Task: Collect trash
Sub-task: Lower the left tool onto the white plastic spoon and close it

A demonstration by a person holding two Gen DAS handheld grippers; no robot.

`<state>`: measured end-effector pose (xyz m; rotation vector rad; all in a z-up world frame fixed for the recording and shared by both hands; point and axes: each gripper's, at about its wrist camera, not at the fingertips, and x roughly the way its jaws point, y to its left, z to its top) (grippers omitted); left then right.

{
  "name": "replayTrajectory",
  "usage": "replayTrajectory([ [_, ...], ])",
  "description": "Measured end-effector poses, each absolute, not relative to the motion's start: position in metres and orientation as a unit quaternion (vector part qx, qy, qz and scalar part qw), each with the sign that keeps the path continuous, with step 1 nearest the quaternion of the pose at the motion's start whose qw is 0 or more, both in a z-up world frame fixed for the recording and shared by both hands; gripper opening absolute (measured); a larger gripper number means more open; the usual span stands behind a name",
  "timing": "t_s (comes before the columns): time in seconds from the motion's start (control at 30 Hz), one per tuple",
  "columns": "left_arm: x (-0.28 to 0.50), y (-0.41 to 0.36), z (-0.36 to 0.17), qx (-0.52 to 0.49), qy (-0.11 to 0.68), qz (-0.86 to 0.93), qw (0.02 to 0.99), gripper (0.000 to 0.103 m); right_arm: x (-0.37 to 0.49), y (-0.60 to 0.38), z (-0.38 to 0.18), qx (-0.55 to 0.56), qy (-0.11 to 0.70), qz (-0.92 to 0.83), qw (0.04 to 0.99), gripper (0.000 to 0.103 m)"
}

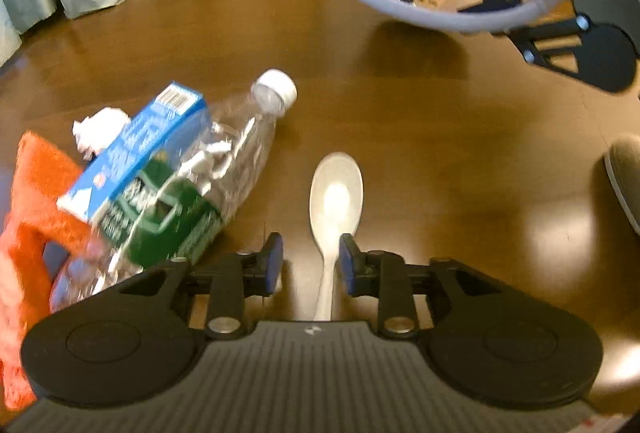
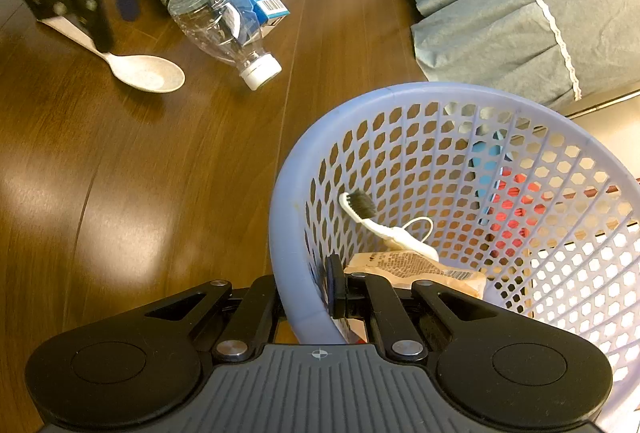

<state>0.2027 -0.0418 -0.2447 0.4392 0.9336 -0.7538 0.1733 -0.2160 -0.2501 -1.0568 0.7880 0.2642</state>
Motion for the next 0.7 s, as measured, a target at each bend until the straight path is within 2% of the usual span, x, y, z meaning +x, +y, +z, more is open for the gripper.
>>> replayTrajectory([
  [0.1, 0.211, -0.05, -0.248, 0.185, 0.445, -0.354, 0.801, 0.037, 0.173, -0.216, -0.25, -0.489, 0.365, 0.123, 0.783, 0.002],
  [0.43, 0.215, -0.062, -0.259, 0.187, 0.449, -0.352, 0.8, 0.037, 0.172, -0.219, -0.25, -0.485, 0.366, 0.123, 0.785, 0.002],
  [0.63, 0.221, -0.067, -0.261, 0.195, 0.451, -0.358, 0.794, 0.035, 0.171, -0.22, -0.249, -0.483, 0.367, 0.123, 0.785, 0.003],
  [0.7, 0.222, -0.068, -0.263, 0.196, 0.454, -0.357, 0.792, 0.027, 0.17, -0.22, -0.248, -0.482, 0.368, 0.122, 0.786, 0.003],
])
